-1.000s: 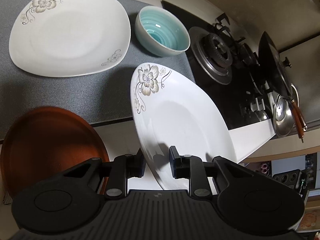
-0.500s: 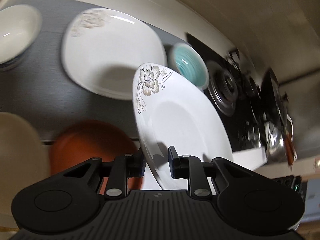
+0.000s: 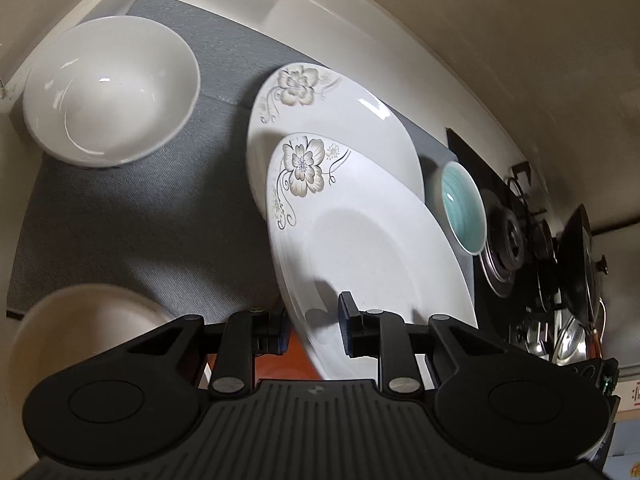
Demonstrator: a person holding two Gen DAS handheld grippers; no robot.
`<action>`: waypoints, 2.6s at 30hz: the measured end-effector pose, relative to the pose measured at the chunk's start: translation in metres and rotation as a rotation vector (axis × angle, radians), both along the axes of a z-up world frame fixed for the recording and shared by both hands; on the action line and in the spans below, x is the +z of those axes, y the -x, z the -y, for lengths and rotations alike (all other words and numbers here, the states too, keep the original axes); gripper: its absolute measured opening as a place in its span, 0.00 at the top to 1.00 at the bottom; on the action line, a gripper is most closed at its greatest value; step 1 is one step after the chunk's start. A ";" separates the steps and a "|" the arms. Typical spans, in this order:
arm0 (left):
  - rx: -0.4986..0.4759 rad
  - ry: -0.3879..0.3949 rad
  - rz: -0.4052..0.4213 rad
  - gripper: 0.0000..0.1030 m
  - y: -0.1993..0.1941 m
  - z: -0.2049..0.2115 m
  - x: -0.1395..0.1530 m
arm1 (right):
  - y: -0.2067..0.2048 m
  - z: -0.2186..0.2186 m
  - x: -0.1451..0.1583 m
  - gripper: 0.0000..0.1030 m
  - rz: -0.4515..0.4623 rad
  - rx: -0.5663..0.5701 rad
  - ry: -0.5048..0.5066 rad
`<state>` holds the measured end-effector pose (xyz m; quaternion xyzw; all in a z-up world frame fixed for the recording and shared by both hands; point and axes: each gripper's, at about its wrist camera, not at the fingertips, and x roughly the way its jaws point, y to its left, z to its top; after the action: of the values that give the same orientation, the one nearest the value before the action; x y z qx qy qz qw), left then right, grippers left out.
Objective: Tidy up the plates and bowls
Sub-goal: 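Lower the held plate onto the other floral white plate, then open both grippers and withdraw from the stacked plates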
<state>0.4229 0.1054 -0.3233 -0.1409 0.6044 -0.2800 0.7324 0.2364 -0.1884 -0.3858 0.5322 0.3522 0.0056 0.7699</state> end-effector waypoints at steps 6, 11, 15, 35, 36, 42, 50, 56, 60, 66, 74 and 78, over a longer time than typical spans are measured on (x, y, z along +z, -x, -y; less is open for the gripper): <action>0.028 -0.001 -0.033 0.75 -0.018 0.001 -0.013 | -0.014 -0.002 -0.005 0.82 -0.038 -0.019 0.010; 0.045 0.025 -0.095 0.75 -0.029 -0.002 -0.025 | -0.025 -0.003 -0.008 0.83 -0.058 -0.051 0.023; 0.052 0.084 -0.142 0.80 -0.032 -0.014 -0.024 | -0.031 -0.002 -0.010 0.83 -0.064 -0.078 0.029; 0.100 0.103 -0.143 0.88 -0.032 -0.015 -0.029 | -0.032 0.017 -0.013 0.80 -0.081 -0.086 -0.010; 0.100 0.104 -0.144 0.88 -0.032 -0.015 -0.029 | -0.029 0.017 -0.012 0.80 -0.085 -0.086 0.000; 0.094 0.101 -0.134 0.88 -0.031 -0.015 -0.028 | -0.030 0.011 0.002 0.87 -0.109 -0.084 0.086; 0.040 0.009 -0.066 0.87 -0.056 0.002 -0.026 | -0.058 0.003 -0.006 0.88 -0.180 -0.079 0.179; 0.062 0.026 -0.092 0.86 -0.057 -0.005 -0.033 | -0.066 -0.001 -0.001 0.87 -0.183 -0.048 0.258; 0.056 0.021 -0.078 0.86 -0.051 -0.008 -0.027 | -0.062 -0.001 0.010 0.84 -0.164 -0.026 0.332; 0.039 0.016 -0.040 0.87 -0.047 -0.014 -0.016 | -0.053 0.006 0.013 0.81 -0.158 -0.031 0.316; -0.016 -0.028 0.131 0.87 -0.039 -0.021 0.008 | -0.051 0.000 0.011 0.90 -0.127 -0.061 0.299; -0.020 -0.023 0.126 0.87 -0.047 -0.012 0.003 | -0.059 -0.001 0.013 0.91 -0.141 -0.065 0.345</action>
<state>0.4698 0.1179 -0.3200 -0.1087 0.5617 -0.2888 0.7677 0.2951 -0.1871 -0.3725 0.4027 0.3835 -0.1168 0.8229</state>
